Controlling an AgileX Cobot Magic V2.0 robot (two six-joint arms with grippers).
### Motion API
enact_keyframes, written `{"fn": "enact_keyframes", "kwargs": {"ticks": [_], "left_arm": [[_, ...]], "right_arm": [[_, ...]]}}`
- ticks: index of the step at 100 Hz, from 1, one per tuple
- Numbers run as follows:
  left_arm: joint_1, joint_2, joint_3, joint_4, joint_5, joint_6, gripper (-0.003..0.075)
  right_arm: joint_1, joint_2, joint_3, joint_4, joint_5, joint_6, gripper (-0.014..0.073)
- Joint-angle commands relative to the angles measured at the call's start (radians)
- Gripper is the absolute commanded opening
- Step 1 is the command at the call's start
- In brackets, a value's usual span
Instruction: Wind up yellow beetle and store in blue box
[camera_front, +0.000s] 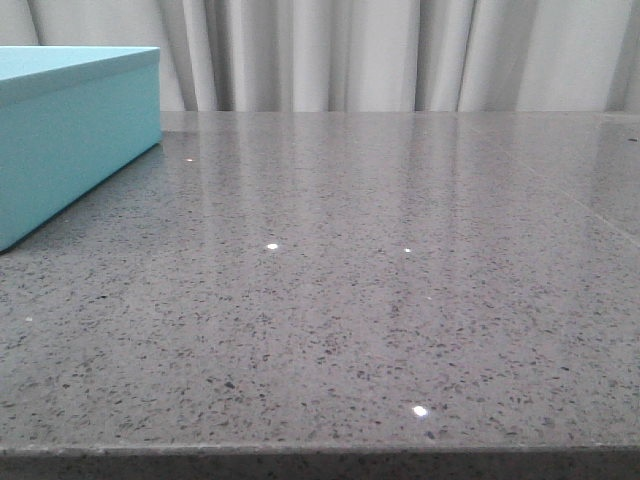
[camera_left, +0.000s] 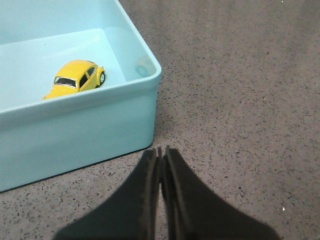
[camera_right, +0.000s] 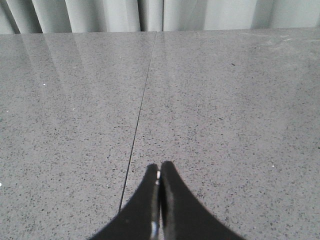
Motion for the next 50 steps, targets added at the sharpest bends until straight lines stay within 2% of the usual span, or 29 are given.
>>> {"fn": "enact_keyframes", "kwargs": {"ticks": [1,50], "left_arm": [[0.003,0.008,-0.025,-0.036,-0.068,-0.008,-0.0019],[0.003,-0.002,0.004,-0.030,-0.093,-0.008,-0.0019]], "right_arm": [[0.002,0.012,-0.025,0.007,-0.085,-0.012,-0.0067],[0.002,0.012,-0.025,0.007,-0.085,-0.012,-0.0067]]}}
